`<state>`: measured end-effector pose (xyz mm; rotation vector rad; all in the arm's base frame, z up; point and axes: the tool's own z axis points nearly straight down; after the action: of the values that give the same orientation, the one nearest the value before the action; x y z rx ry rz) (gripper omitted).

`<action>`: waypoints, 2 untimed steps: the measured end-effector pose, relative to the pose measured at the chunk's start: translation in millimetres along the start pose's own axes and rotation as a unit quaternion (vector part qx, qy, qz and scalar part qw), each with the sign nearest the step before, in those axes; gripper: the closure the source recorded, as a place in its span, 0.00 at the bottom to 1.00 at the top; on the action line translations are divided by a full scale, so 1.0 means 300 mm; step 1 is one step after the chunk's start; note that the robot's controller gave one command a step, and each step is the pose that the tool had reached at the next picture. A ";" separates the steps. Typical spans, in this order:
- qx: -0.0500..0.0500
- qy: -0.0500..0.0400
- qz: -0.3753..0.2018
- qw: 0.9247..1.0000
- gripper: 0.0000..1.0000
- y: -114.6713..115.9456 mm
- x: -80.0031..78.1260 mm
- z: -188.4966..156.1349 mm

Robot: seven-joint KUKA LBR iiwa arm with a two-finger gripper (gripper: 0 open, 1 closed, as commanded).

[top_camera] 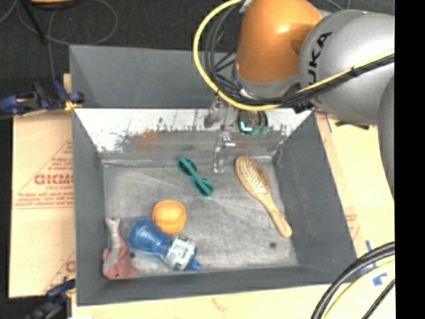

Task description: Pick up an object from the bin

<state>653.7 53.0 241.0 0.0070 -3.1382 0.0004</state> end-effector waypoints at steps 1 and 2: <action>-0.001 -0.004 0.000 1.000 0.00 0.000 -0.004 -0.018; -0.001 -0.005 0.068 0.998 0.00 -0.031 0.037 0.123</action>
Offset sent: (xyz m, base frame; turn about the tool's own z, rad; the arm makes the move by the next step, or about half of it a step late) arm -0.0348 -0.0242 -0.1120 0.3580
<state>642.4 43.7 204.1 -0.2070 -3.1415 -0.0029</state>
